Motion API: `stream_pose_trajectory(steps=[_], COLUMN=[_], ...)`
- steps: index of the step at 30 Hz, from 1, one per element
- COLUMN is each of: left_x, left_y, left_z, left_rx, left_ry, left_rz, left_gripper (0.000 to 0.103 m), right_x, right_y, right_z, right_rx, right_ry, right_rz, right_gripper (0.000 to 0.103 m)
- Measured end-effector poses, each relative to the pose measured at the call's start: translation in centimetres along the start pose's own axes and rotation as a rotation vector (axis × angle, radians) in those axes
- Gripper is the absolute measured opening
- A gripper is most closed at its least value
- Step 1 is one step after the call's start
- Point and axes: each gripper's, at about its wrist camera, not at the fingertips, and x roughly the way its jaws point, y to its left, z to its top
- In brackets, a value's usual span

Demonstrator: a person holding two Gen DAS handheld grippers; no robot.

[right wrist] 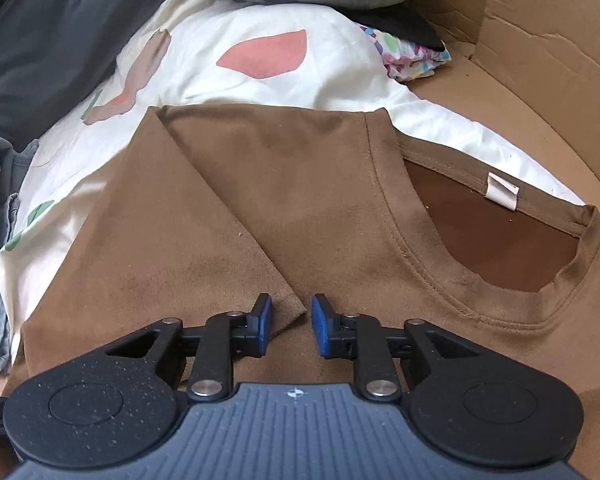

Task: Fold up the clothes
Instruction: 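Close the right tool on the folded edge while the left tool grasps the shirt, then open both tools and release the folded side edges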

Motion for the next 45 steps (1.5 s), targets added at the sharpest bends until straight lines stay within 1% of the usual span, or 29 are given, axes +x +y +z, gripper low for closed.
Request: stream_pose_trajectory(steps=[1,2,4,6,8,11,14,15,17,19,23,25,27,29,31,35,36,37,38,41,45], left_x=[-0.1,-0.3,-0.5,-0.6,-0.3,0.6,0.8,0.6,-0.3,-1.4,-3.2,-3.6,-3.2,-2.2,-1.1,-0.6,-0.7,-0.8,-0.9,-1.2,-1.5], left_y=[-0.1,-0.2,-0.4,-0.5,-0.3,0.5,0.5,0.2,-0.7,-1.6,-3.7,-4.7,-5.3,-5.2,-5.2,-3.8,-3.6,-3.3,-3.2,-3.1,-3.9], left_z=[0.1,0.1,0.2,0.1,0.1,0.1,0.2,0.3,0.3,0.3,0.8,1.3,1.8,2.2,2.4,2.5,2.5,2.4,2.3,2.0,1.2], left_rx=[0.005,0.009,0.011,0.006,0.005,0.0,0.013,0.031,0.08,0.123,0.211,0.266,0.3,0.318,0.343,0.353,0.356,0.359,0.362,0.38,0.408], left_ry=[-0.001,-0.002,-0.002,0.003,0.011,0.032,0.06,0.071,0.079,0.069,0.034,0.003,-0.012,-0.011,-0.011,-0.01,-0.011,-0.012,-0.011,-0.004,-0.006], left_rz=[0.001,-0.001,-0.014,-0.016,0.006,0.063,0.085,0.096,0.122,0.124,0.095,0.075,0.062,0.075,0.111,0.179,0.19,0.2,0.206,0.205,0.193], left_gripper=[0.005,0.005,0.005,0.005,0.005,0.005,0.008,0.01,0.021,0.025,0.024,0.024,0.024,0.024,0.024,0.023,0.022,0.016,0.017,0.017,0.018], right_x=[-0.1,-0.2,-0.6,-1.0,-1.0,-0.3,0.0,-0.2,-1.2,-2.4,-3.9,-3.9,-3.4,-2.8,-2.3,-1.2,-1.2,-1.3,-1.5,-2.2,-2.6], right_y=[-0.1,-0.1,0.3,0.5,0.7,0.9,1.1,1.1,1.3,1.5,2.6,3.1,3.8,4.5,5.2,6.3,6.5,6.9,7.2,8.3,8.3], right_z=[0.1,0.2,0.5,0.7,0.9,0.8,0.7,0.8,1.0,1.3,1.4,1.0,0.3,-0.6,-1.6,-3.2,-3.5,-3.7,-3.9,-4.5,-5.6], right_rx=[0.009,0.005,-0.039,-0.049,-0.056,-0.061,-0.06,-0.067,-0.077,-0.064,-0.074,-0.064,-0.057,-0.06,-0.057,-0.066,-0.066,-0.075,-0.087,-0.152,-0.152], right_ry=[0.004,0.006,-0.002,-0.006,-0.007,0.015,0.026,0.019,-0.007,-0.037,-0.077,-0.075,-0.061,-0.045,-0.035,-0.02,-0.021,-0.022,-0.024,-0.024,-0.012], right_rz=[0.014,0.017,-0.007,-0.02,-0.036,-0.058,-0.082,-0.09,-0.103,-0.077,0.006,0.046,0.085,0.112,0.135,0.143,0.145,0.148,0.153,0.162,0.157], right_gripper=[0.0,0.0,0.0,0.0,0.0,0.0,0.002,0.002,0.002,0.003,0.003,0.003,0.003,0.003,0.003,0.004,0.004,0.004,0.004,0.004,0.004])
